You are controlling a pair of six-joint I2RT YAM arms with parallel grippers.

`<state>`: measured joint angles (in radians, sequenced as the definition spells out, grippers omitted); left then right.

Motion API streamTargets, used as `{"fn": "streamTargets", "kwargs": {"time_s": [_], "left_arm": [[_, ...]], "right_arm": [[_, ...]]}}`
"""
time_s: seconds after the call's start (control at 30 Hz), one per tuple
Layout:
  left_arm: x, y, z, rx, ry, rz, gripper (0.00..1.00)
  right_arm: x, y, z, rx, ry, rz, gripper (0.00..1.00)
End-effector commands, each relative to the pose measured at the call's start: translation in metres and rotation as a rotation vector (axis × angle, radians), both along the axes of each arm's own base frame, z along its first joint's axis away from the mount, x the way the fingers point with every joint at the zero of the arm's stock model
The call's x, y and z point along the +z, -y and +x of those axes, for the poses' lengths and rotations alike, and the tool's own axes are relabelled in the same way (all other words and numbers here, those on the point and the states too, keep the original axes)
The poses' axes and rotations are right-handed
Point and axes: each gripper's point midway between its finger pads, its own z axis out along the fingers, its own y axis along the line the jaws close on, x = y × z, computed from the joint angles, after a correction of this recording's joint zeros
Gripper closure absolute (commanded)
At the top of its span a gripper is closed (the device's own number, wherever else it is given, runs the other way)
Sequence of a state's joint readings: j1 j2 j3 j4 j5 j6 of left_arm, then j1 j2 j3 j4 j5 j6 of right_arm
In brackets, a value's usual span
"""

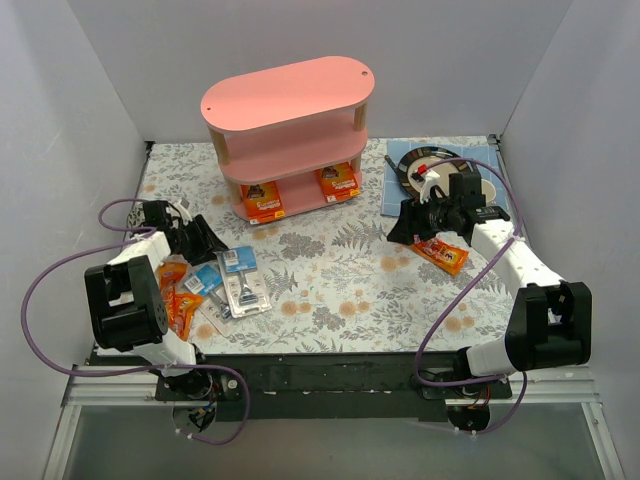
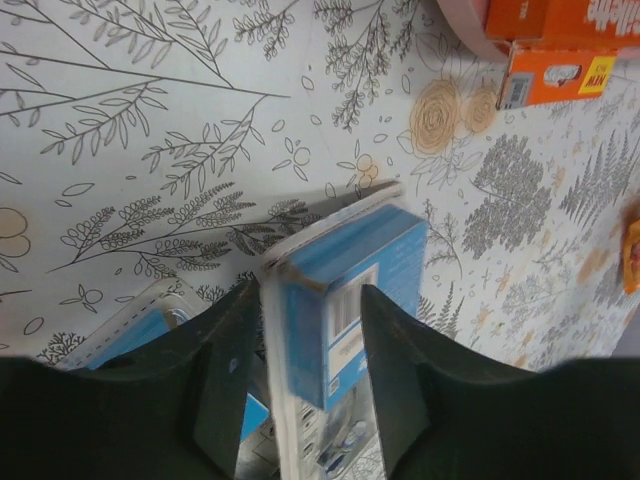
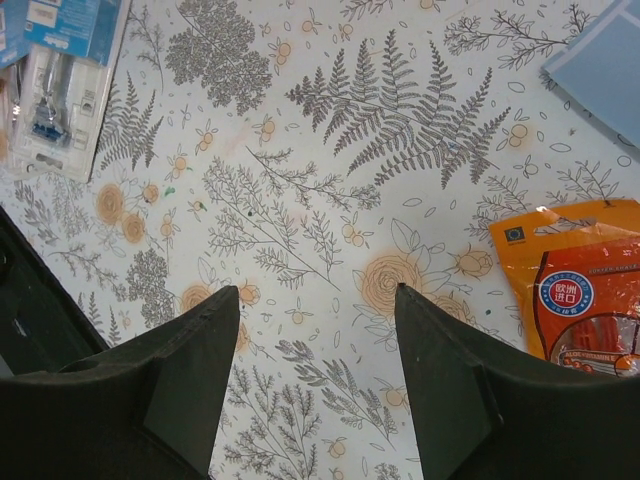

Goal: Place and organize the shaving razors onto the shelf

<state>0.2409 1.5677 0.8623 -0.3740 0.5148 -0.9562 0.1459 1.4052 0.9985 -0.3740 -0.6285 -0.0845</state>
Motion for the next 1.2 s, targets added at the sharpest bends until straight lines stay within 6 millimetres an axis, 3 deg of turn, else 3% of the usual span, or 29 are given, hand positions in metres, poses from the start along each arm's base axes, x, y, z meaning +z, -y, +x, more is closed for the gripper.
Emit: {"fn": "streamTargets", "kwargs": {"time_s": [0.0, 0.2, 0.4, 0.47, 0.53, 0.6, 0.63, 0.73, 0.77, 0.83, 0.87, 0.93, 1.17], "left_arm": [[0.006, 0.012, -0.006, -0.047, 0.031, -0.075, 0.66], [0.008, 0.028, -0.014, -0.099, 0.063, -0.176, 0.96], [0.013, 0.032, -0.016, -0.099, 0.089, -0.209, 1.0], [0.015, 0.028, -0.016, -0.083, 0.084, -0.194, 0.75], [0.016, 0.019, -0.014, -0.037, 0.067, -0.144, 0.59], [0.024, 0.015, -0.01, -0.029, 0.074, -0.124, 0.55], [0.025, 0.016, -0.013, -0.026, 0.058, -0.127, 0.53], [0.038, 0.022, -0.019, -0.018, 0.042, -0.172, 0.51], [0.04, 0.025, -0.022, -0.018, 0.033, -0.189, 0.49], [0.034, 0.032, -0.036, -0.012, -0.01, -0.225, 0.49], [0.034, 0.033, -0.039, 0.008, -0.017, -0.233, 0.48], [0.032, 0.04, -0.045, 0.01, -0.013, -0.28, 0.47], [0.052, 0.039, -0.036, 0.029, 0.029, -0.29, 0.5]], "right_arm": [[0.009, -0.005, 0.006, 0.008, 0.037, 0.032, 0.29], [0.006, -0.006, 0.005, 0.009, 0.025, 0.036, 0.29], [0.006, -0.007, 0.001, 0.013, 0.025, 0.046, 0.29], [0.013, -0.014, -0.002, 0.048, 0.042, 0.069, 0.3], [0.017, -0.03, -0.006, 0.083, 0.077, 0.037, 0.29], [0.019, -0.046, -0.009, 0.11, 0.093, 0.019, 0.28], [0.02, -0.065, -0.019, 0.157, 0.087, 0.022, 0.27], [0.017, -0.102, -0.035, 0.219, 0.043, 0.057, 0.26], [0.007, -0.111, -0.038, 0.235, 0.003, 0.063, 0.26], [0.002, -0.131, -0.051, 0.284, -0.062, 0.12, 0.26], [-0.01, -0.137, -0.054, 0.302, -0.113, 0.13, 0.26], [-0.011, -0.152, -0.062, 0.333, -0.189, 0.199, 0.25], [-0.042, -0.192, -0.097, 0.386, -0.452, 0.319, 0.24]]}}
